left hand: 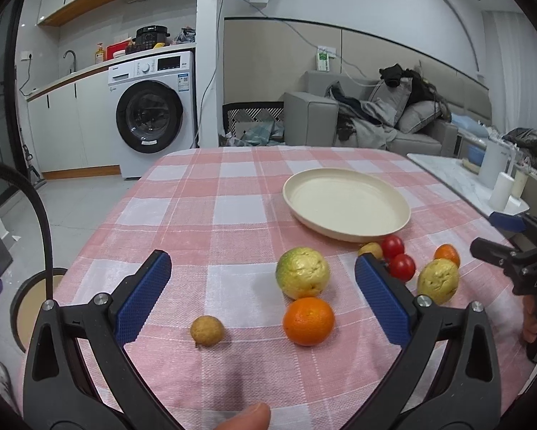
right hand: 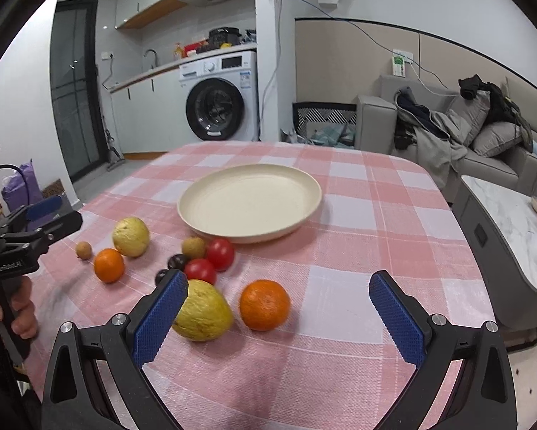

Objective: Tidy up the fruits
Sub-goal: 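Move the left tool to the small brown fruit while the right tool approaches an orange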

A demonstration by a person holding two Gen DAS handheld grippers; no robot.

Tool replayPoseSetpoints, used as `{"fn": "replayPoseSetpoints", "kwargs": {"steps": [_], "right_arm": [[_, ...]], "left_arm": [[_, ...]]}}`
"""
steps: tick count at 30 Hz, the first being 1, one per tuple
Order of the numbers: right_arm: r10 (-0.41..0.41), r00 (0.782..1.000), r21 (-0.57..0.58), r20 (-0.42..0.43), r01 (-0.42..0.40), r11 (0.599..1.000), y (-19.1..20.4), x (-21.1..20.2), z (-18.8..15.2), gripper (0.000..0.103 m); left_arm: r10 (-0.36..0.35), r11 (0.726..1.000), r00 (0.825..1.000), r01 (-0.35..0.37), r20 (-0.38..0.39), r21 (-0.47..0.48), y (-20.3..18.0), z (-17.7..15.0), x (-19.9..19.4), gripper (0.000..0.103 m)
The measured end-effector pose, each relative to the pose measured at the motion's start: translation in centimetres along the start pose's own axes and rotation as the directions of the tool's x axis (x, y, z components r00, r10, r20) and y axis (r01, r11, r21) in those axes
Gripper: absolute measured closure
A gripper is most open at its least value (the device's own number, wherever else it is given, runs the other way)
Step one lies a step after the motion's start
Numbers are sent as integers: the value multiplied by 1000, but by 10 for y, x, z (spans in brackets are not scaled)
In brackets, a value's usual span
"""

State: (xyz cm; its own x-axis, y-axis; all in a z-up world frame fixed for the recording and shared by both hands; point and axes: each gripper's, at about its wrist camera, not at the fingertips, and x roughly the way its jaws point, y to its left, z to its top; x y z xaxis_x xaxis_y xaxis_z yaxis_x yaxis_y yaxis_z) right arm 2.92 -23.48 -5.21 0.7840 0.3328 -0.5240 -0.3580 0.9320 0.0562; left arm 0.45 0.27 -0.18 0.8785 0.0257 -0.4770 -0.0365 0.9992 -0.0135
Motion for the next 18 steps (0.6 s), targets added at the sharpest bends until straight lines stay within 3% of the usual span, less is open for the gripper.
{"fn": "replayPoseSetpoints", "kwargs": {"steps": [7,11,18], "right_arm": [[21,993,40,-118,-17,999,-14,14,-4,1],[46,987,60,-157,-37,997,-17,22,-7,15],[108,976,108,-188,-89,990,-20,30,-8,23]], "left_arm": [[27,999,995,-28,-96,-18,16,-3,14,1],[43,999,991,-45,-124,-13,22,-5,17,1],[64,997,979,-73,-191,-39,39,-14,22,1]]}}
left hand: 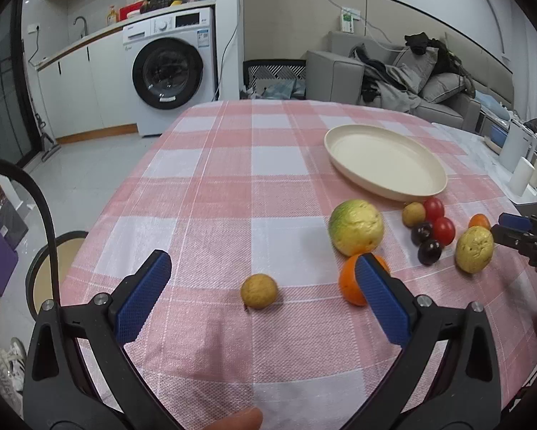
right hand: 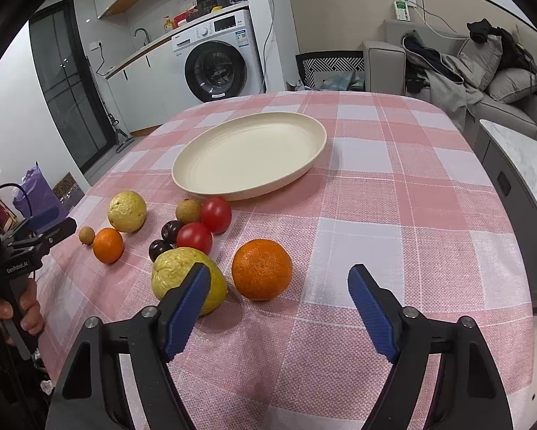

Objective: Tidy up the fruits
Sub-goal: 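Move the left tool to the small brown fruit while the right tool approaches an orange, then close the left tool on the small brown fruit while the right tool grasps the orange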

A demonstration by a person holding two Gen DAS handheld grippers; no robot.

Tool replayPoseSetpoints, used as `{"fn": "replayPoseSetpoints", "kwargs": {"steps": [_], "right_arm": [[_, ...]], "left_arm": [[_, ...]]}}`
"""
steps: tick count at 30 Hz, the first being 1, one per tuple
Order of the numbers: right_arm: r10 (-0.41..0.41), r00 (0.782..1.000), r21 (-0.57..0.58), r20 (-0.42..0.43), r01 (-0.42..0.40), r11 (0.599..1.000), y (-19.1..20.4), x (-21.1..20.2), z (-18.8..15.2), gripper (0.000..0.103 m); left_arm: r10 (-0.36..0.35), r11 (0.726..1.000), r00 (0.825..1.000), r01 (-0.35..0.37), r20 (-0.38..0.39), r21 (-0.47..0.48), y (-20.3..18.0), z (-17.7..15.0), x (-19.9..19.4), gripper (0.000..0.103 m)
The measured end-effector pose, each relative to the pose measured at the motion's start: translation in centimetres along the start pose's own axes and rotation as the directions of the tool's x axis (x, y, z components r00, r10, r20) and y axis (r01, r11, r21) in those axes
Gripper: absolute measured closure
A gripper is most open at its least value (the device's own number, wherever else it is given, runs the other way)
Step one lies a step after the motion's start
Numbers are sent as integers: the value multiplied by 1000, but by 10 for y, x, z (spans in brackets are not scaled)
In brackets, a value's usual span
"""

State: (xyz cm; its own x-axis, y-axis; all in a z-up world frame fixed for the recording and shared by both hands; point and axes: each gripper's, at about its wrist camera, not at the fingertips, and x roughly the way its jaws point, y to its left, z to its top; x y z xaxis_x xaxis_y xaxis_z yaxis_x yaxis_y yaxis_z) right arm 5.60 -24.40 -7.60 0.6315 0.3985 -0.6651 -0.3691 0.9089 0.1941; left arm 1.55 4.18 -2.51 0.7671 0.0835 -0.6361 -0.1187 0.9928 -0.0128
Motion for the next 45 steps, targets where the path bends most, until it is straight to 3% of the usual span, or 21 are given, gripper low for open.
{"fn": "replayPoseSetpoints", "kwargs": {"steps": [4,9,16,20,22,24,36,37,45], "right_arm": [[22,1000,26,-14,-22,999,-3,4,2,29],[74,997,81,-38,-70,994,-11,11,4,36],[131,990,132,-57,-123,984,-16,18,6,49],[161,985,164,-64,-149,975,-18,22,9,52],[158,985,162,-66,-146,976,-16,23,10,53],[155,986,160,-68,-143,977,-14,24,10,54],[216,974,211,-72,-196,958,-20,28,9,56],[215,974,212,-73,-196,958,-20,29,9,62],[189,980,202,-59,-173,964,-17,27,8,64]], "left_arm": [[-10,1000,999,9,-44,-22,6,-1,8,4],[-35,999,994,33,-102,-23,5,-3,18,16],[-56,998,985,56,-163,-9,-1,-8,28,46],[-70,997,982,68,-176,-19,1,-8,32,57],[-81,997,981,78,-177,-29,2,-8,33,71],[-89,996,979,84,-181,-36,4,-8,35,80],[-148,989,983,145,-113,-28,-3,-3,21,80],[-154,988,983,152,-104,-23,-5,-2,20,80],[-194,981,980,194,-45,-4,-16,3,8,80]]}}
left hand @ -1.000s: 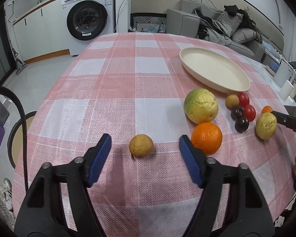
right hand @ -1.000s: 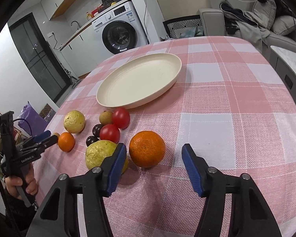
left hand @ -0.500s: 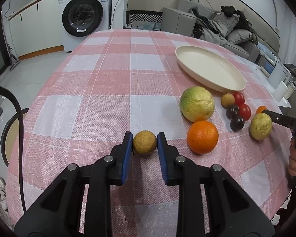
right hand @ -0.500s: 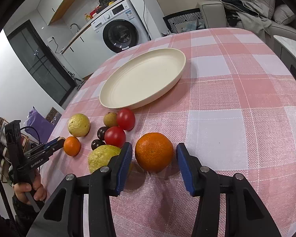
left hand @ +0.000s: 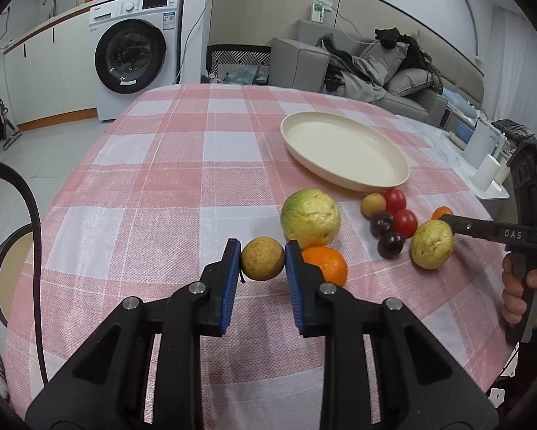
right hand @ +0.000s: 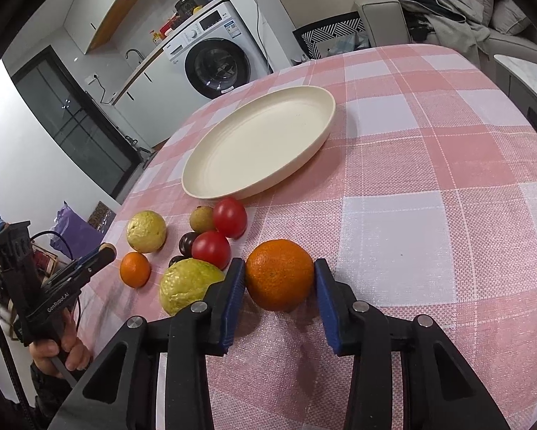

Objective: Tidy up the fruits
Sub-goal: 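Close the left tool on the small brown fruit while the right tool grasps the orange, then carry both fruits over the cream plate and open both tools to release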

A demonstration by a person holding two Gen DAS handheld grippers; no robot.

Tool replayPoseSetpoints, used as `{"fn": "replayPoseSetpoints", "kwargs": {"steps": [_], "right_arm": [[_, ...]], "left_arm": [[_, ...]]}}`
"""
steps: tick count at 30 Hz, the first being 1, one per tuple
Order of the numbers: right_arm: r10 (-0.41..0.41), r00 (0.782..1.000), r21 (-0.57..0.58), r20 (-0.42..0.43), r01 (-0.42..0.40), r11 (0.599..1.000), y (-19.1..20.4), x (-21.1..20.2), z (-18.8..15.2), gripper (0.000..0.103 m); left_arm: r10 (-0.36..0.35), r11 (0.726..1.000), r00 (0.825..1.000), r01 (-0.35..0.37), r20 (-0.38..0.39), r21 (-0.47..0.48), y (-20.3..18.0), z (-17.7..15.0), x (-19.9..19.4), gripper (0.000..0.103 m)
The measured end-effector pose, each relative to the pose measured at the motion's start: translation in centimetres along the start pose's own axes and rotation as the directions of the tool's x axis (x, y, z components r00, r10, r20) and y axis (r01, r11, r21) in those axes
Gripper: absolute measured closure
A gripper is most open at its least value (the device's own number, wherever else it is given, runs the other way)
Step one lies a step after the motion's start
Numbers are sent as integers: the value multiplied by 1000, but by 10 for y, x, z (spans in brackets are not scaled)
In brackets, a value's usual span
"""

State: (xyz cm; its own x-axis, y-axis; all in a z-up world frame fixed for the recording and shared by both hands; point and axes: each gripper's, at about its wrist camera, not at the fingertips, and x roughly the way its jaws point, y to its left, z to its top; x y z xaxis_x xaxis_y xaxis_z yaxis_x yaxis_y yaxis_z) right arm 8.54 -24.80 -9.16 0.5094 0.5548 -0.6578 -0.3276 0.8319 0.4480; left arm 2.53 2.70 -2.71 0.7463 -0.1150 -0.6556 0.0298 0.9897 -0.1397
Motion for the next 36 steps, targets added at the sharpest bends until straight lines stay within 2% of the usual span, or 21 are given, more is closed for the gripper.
{"fn": "replayPoseSetpoints", "kwargs": {"steps": [16,23,29,36], "right_arm": [[3,989,-85,148,9,996,23,-29,18,64],[0,985,-114,172,20,993,31,-28,33,64],[7,984,-116,178,13,993,34,-22,45,64],[-1,986,-91,166,16,996,29,-10,57,64]], "left_arm": [[-72,996,992,66,106,59,-39,40,-2,80],[-80,994,988,69,129,88,-66,61,9,80],[-53,992,989,36,138,121,-91,74,28,80],[-36,992,993,22,112,123,-106,85,57,80]]}}
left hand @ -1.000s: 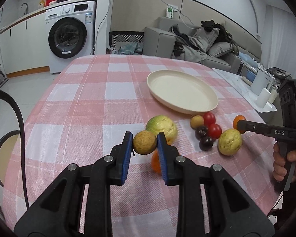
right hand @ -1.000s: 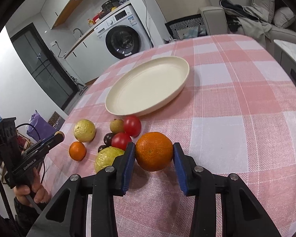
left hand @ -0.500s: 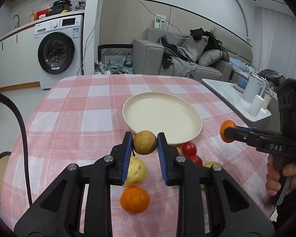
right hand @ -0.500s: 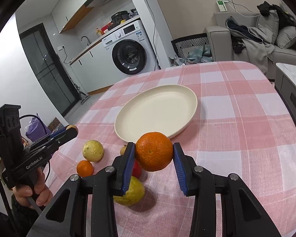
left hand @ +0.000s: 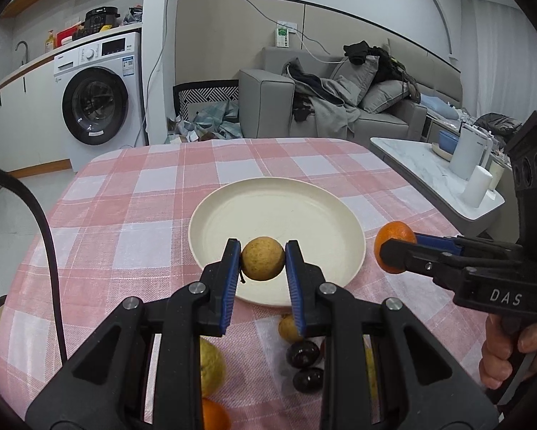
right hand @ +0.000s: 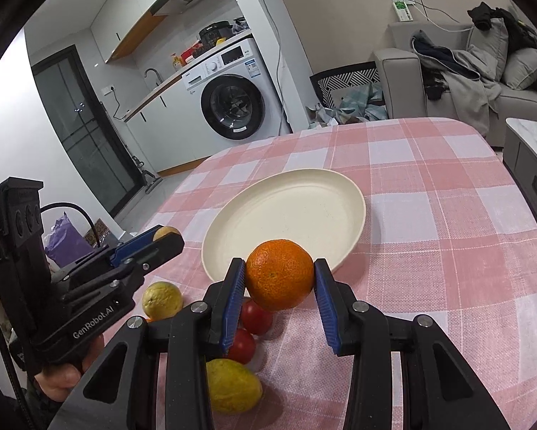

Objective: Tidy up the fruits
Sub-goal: 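Carry both fruits over the cream plate and open both tools to release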

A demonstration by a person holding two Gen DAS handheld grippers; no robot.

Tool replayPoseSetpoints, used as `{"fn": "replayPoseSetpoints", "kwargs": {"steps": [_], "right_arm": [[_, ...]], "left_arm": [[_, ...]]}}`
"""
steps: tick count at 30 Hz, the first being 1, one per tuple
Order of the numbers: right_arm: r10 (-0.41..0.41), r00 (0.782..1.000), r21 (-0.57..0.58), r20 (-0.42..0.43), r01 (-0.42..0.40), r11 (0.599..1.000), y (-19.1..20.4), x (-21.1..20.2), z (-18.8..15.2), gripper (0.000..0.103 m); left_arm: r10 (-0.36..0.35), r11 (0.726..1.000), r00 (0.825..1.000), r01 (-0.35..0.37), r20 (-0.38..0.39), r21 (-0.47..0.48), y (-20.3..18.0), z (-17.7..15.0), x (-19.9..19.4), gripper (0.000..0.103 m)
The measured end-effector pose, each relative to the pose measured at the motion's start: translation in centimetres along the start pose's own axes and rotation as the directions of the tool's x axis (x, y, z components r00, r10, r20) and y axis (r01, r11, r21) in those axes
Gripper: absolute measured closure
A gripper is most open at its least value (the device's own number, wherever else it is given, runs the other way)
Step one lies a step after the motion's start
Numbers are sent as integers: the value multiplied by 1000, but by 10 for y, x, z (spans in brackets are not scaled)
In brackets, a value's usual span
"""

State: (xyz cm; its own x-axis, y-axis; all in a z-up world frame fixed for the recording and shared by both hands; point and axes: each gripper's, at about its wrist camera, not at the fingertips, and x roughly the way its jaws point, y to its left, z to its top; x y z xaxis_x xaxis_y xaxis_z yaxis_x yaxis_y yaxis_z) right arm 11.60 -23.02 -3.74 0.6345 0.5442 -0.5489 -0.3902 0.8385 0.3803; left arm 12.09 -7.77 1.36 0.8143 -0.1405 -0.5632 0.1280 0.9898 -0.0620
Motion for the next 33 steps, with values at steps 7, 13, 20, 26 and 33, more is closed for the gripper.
{"fn": "replayPoseSetpoints", "kwargs": {"steps": [7,13,20,26,33], "right_arm": [[-27,999,16,-28,27,1000,-5,16,4,64],[-44,997,30,-57,46,999,-11,31,4,64],[-52,997,-5,-58,52,999,-4,35,3,61],[-66,997,-5,-29,66,998,-5,24,5,52],[-67,998,-15,-12,67,998,-3,7,2,21]], "left_arm": [[10,1000,1000,-10,-28,1,-1,3,24,80],[20,1000,998,-20,-52,7,2,-1,37,80],[11,1000,998,-12,-67,-12,7,-2,43,80],[-2,1000,998,1,-63,-12,8,-3,38,79],[21,1000,1000,-21,-1,2,14,-6,7,26]]}}
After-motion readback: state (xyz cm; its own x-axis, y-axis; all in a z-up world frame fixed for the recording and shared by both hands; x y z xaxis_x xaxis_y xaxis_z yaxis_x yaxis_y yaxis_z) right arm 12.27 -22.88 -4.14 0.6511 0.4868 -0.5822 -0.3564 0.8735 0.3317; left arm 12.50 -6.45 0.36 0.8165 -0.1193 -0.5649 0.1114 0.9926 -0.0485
